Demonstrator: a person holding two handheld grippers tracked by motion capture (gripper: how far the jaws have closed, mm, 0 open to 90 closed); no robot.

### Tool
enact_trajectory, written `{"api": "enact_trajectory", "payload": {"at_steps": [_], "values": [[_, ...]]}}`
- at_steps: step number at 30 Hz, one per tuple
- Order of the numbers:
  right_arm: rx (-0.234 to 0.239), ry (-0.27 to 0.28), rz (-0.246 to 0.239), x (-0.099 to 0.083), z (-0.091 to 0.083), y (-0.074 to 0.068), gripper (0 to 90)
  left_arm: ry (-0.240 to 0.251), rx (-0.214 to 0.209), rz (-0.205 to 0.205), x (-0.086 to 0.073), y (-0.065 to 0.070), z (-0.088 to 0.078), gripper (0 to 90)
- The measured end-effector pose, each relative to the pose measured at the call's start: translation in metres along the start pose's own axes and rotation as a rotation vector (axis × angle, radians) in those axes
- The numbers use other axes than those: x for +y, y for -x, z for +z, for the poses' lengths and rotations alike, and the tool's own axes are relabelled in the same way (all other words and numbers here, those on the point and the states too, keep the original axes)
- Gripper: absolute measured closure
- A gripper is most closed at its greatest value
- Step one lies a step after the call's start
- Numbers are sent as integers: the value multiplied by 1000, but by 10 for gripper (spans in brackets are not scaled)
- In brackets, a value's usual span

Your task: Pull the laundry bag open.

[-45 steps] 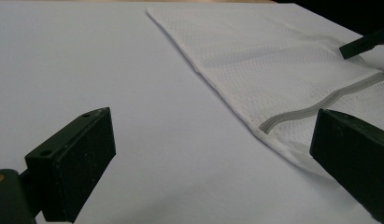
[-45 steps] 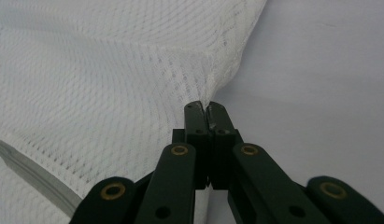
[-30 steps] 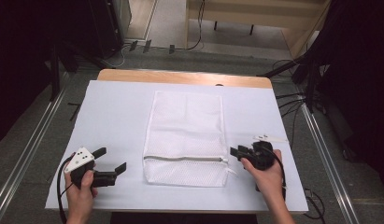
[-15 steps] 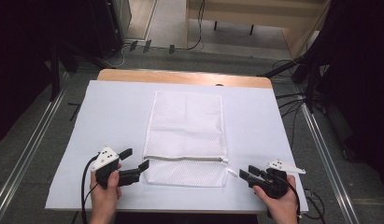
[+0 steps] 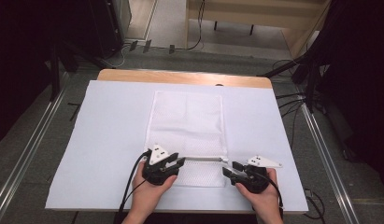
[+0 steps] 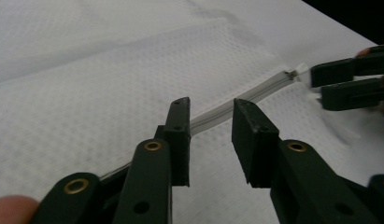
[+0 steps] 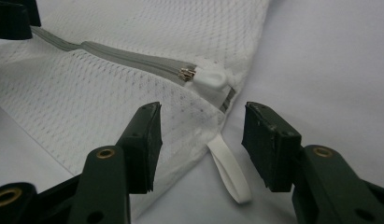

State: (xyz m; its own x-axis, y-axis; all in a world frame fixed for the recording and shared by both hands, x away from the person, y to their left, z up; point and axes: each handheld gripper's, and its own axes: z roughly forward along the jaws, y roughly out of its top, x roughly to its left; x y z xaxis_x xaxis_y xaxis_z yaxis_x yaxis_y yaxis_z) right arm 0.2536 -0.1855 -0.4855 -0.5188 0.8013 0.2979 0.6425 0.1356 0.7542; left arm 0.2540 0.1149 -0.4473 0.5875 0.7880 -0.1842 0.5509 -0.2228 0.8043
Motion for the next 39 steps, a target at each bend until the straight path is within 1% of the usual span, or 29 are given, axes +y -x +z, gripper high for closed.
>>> {"api": "enact_trajectory", "payload": {"at_steps": [1, 2, 3, 4, 7, 8, 9, 10, 11, 12, 13, 14, 15, 17, 18, 19, 20, 22, 23, 24, 25, 26, 28, 31, 33, 35, 36, 37, 39], "values": [[3, 3, -4, 0, 2, -1, 473, -6, -13, 10, 2, 4, 4, 716], [1, 5, -12, 1, 4, -2, 468, -6, -13, 10, 2, 4, 4, 734], [-2, 3, -19, 1, 6, -3, 466, -19, -33, 19, 6, 11, 13, 744], [-2, 3, -19, 1, 6, -3, 466, -19, -33, 19, 6, 11, 13, 750], [-32, -8, -35, 2, 11, -6, 463, -34, -64, 17, 10, 20, 26, 751], [-35, -11, -59, 2, 11, -8, 484, -39, -72, 22, 11, 22, 29, 748], [-35, -11, -59, 2, 11, -8, 484, -38, -75, 22, 12, 24, 31, 748], [-40, -16, -74, 1, 12, -11, 525, -48, -79, 24, 15, 27, 36, 745], [-40, -16, -74, 1, 12, -11, 525, -48, -79, 24, 15, 27, 36, 743], [-81, -19, -86, 1, 13, -14, 603, -55, -83, 37, 17, 31, 41, 737], [-81, -19, -86, 1, 13, -14, 603, -55, -83, 37, 17, 31, 41, 732], [-97, -19, -84, 1, 13, -14, 641, -61, -85, 39, 19, 32, 43, 725], [-120, -17, -74, 0, 13, -15, 698, -62, -91, 34, 20, 33, 45, 725], [-146, -13, -65, 0, 13, -14, 776, -64, -92, 22, 23, 36, 50, 722], [-158, -9, -46, 0, 12, -13, 824, -73, -96, 26, 26, 39, 54, 722], [-158, -9, -46, 0, 12, -13, 824, -73, -96, 26, 26, 39, 54, 721], [-160, -8, -41, 0, 12, -13, 839, -78, -97, 38, 27, 43, 57, 721], [-129, -8, -15, 0, 11, -10, 882, -88, -90, 50, 29, 50, 62, 719], [-91, -5, 17, 1, 11, -5, 900, -97, -89, 59, 30, 54, 66, 714], [-91, -5, 17, 1, 11, -5, 900, -97, -89, 59, 30, 54, 66, 710], [-76, -5, 27, 1, 10, -3, 900, -98, -89, 59, 30, 57, 69, 710], [-52, 13, 31, 0, 8, -2, 900, -100, -87, 52, 31, 59, 72, 703], [-52, 23, 25, -1, 7, -3, 900, -99, -89, 43, 32, 60, 73, 695], [-59, 47, -10, -2, 6, -7, 900, -87, -92, 30, 33, 62, 74, 685], [-56, 55, -9, -2, 5, -7, 900, -83, -84, 19, 35, 61, 74, 670], [-41, 73, 4, -3, 3, -7, 900, -65, -67, -8, 39, 59, 72, 632], [-41, 73, 4, -3, 3, -7, 900, -65, -67, -8, 39, 59, 72, 623], [-39, 79, -2, -3, 2, -8, 900, -52, -59, -16, 40, 59, 72, 623], [-32, 93, -13, -2, 1, -12, 900, -51, -51, -25, 43, 61, 71, 591]]}}
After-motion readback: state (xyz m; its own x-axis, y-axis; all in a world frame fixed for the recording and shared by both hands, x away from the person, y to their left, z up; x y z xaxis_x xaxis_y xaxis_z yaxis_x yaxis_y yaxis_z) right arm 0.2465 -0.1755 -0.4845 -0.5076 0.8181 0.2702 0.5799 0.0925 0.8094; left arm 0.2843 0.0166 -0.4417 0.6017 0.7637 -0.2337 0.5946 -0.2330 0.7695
